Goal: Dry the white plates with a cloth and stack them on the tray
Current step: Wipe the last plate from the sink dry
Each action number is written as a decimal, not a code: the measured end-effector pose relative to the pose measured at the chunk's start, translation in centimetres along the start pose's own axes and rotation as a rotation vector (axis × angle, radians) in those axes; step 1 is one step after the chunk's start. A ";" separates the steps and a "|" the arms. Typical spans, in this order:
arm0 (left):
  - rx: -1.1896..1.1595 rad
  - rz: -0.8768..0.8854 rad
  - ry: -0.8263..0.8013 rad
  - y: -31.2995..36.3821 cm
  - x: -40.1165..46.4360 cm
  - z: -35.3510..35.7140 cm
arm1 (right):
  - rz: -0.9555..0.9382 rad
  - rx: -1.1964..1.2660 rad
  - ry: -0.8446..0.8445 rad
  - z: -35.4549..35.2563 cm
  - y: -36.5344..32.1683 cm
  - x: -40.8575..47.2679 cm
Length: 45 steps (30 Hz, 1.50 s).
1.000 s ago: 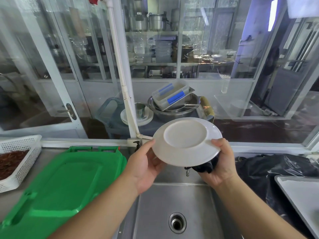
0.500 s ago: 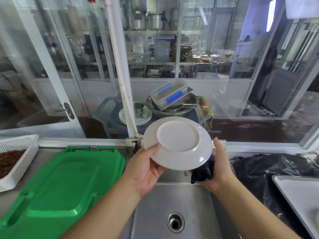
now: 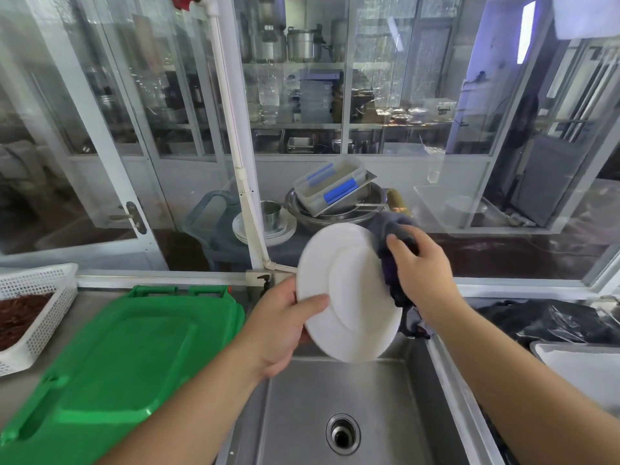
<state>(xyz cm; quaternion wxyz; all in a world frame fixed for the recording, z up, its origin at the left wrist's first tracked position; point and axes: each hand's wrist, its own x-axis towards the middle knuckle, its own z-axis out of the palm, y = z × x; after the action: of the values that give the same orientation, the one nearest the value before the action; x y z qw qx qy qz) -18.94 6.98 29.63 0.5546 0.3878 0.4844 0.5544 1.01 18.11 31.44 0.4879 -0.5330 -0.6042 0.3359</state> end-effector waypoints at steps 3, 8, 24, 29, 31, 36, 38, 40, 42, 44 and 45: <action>0.115 0.033 -0.030 -0.4 0.0 0.3 | -0.289 -0.325 -0.026 0.9 -1.1 -0.2; 0.157 0.069 -0.059 -0.6 0.0 0.5 | -0.695 -0.443 -0.211 2.0 -3.6 -2.7; 0.078 0.265 -0.026 -1.1 -1.3 0.6 | -0.481 -0.310 -0.038 2.7 -6.3 -0.5; 0.201 0.402 0.082 -0.8 -1.3 -0.1 | 0.054 0.017 -0.044 1.3 -4.8 2.0; 0.233 0.424 0.112 -0.6 -1.1 -0.3 | 0.233 0.174 -0.055 1.3 -3.1 2.0; 0.395 0.491 0.110 -0.4 -1.3 -0.3 | 0.669 0.683 -0.151 2.5 1.8 0.4; 0.402 0.499 0.088 -0.6 -1.5 -0.2 | 0.680 0.794 -0.181 2.4 2.5 0.1; 0.404 0.494 0.070 -0.9 -1.5 -0.2 | 0.661 0.837 -0.204 2.3 2.7 0.1; 0.413 0.476 0.059 -1.0 -1.4 -0.2 | 0.630 0.843 -0.214 2.2 2.7 0.1; 0.406 0.417 0.063 -1.0 -1.3 -0.1 | 0.584 0.828 -0.172 2.3 2.4 0.2; 0.391 0.366 0.059 -0.8 -1.3 -0.1 | 0.557 0.808 -0.139 2.3 2.2 0.3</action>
<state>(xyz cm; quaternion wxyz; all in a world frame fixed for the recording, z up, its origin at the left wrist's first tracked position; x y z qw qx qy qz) -18.75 5.64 28.99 0.3455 0.5522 0.5201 0.5525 -0.46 19.14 28.75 0.5058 -0.4187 -0.2914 0.6957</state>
